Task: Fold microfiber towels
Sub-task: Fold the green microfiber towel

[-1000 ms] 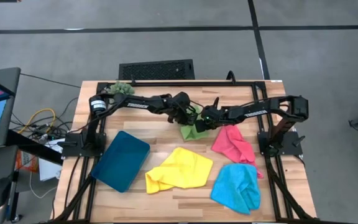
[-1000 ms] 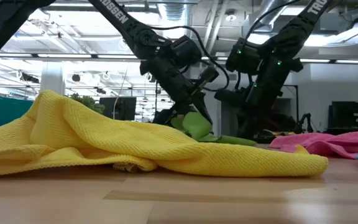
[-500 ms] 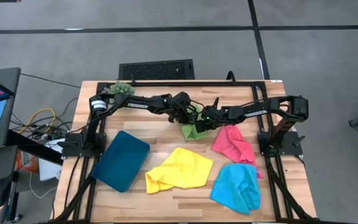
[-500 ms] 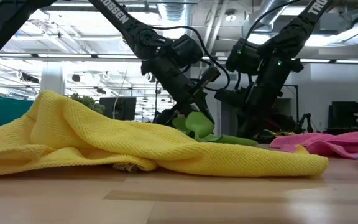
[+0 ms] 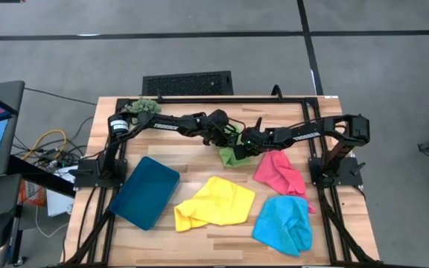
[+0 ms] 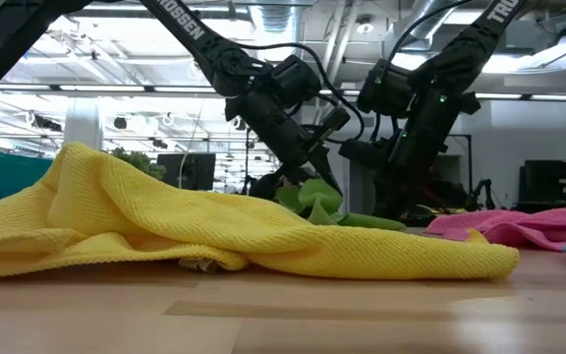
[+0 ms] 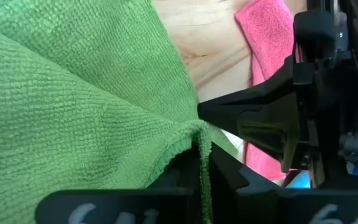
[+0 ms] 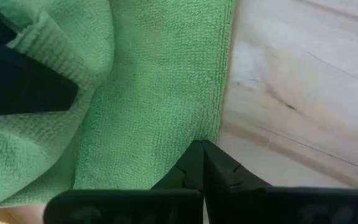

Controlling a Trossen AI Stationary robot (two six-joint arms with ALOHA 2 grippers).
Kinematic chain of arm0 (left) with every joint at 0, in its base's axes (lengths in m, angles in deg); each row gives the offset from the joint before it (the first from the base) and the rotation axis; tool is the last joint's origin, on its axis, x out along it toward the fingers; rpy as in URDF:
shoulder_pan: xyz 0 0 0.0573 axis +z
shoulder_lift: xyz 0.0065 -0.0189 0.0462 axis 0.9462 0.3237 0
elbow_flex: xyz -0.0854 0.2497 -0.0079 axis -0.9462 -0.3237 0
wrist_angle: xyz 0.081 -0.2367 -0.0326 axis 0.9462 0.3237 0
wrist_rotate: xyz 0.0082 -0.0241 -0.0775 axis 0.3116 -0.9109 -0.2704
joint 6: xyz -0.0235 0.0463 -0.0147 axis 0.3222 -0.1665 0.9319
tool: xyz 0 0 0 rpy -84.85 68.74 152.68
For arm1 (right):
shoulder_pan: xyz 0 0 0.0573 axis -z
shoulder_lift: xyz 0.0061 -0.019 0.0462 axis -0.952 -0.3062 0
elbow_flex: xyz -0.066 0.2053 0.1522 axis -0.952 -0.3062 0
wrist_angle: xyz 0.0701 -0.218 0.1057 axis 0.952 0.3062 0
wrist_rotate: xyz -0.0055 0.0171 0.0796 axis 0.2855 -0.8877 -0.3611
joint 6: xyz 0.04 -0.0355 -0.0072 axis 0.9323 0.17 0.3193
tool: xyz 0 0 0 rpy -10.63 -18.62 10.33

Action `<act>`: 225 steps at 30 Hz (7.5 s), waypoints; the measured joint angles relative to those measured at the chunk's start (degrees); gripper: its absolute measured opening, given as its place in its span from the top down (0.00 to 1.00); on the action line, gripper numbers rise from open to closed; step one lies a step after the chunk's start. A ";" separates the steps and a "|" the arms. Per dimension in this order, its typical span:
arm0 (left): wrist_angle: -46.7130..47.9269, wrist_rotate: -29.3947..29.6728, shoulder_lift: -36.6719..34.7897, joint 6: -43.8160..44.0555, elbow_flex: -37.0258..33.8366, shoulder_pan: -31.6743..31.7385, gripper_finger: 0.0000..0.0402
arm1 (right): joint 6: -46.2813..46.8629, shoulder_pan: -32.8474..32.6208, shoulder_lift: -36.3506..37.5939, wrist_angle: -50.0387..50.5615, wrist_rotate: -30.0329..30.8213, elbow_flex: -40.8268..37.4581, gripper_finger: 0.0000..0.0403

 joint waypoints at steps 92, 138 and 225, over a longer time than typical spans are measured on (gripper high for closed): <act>9.28 -3.40 -0.33 -20.14 0.02 0.07 0.75 | -3.69 -2.60 13.30 18.08 4.55 0.05 0.96; 26.38 -5.44 -8.61 -26.43 0.00 -0.06 0.75 | -14.74 3.56 -11.58 -10.68 -12.12 12.19 0.96; 8.21 19.64 -21.46 -96.64 -24.95 1.06 0.98 | -14.88 -1.11 4.87 16.00 -1.57 12.24 0.94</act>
